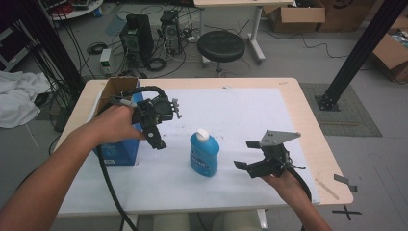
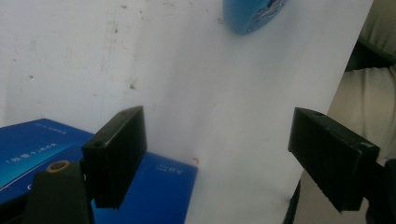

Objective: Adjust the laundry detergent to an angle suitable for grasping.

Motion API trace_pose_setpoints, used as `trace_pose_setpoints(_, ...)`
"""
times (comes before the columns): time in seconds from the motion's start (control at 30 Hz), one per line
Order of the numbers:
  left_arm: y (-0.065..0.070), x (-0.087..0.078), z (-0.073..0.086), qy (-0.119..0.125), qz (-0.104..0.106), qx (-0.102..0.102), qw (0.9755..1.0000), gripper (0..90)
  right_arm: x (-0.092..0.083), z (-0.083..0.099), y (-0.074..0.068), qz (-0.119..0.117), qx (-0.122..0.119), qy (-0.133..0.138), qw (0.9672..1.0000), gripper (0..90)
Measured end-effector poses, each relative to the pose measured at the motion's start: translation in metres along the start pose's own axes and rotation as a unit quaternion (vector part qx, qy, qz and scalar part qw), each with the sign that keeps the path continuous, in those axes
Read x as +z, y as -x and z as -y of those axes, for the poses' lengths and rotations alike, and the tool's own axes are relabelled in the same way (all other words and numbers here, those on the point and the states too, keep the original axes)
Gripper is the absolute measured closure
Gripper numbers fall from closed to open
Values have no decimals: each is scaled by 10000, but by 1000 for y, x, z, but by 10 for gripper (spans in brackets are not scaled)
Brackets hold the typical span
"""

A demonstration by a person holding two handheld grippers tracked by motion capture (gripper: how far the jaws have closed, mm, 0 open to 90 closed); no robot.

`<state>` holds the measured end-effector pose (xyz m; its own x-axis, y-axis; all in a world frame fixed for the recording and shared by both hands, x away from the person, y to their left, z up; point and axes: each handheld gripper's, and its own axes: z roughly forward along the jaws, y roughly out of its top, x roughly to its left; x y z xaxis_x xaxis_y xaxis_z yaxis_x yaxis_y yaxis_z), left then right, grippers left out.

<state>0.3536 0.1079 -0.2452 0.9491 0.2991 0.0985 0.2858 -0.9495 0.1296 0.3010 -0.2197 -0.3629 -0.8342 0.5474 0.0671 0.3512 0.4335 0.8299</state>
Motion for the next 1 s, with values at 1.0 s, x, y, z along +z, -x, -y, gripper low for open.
trace_pose_setpoints(1.0,0,0,1,10,-4,-6,10000,202,44,-17,-38,-51,-185,573,9982,151)
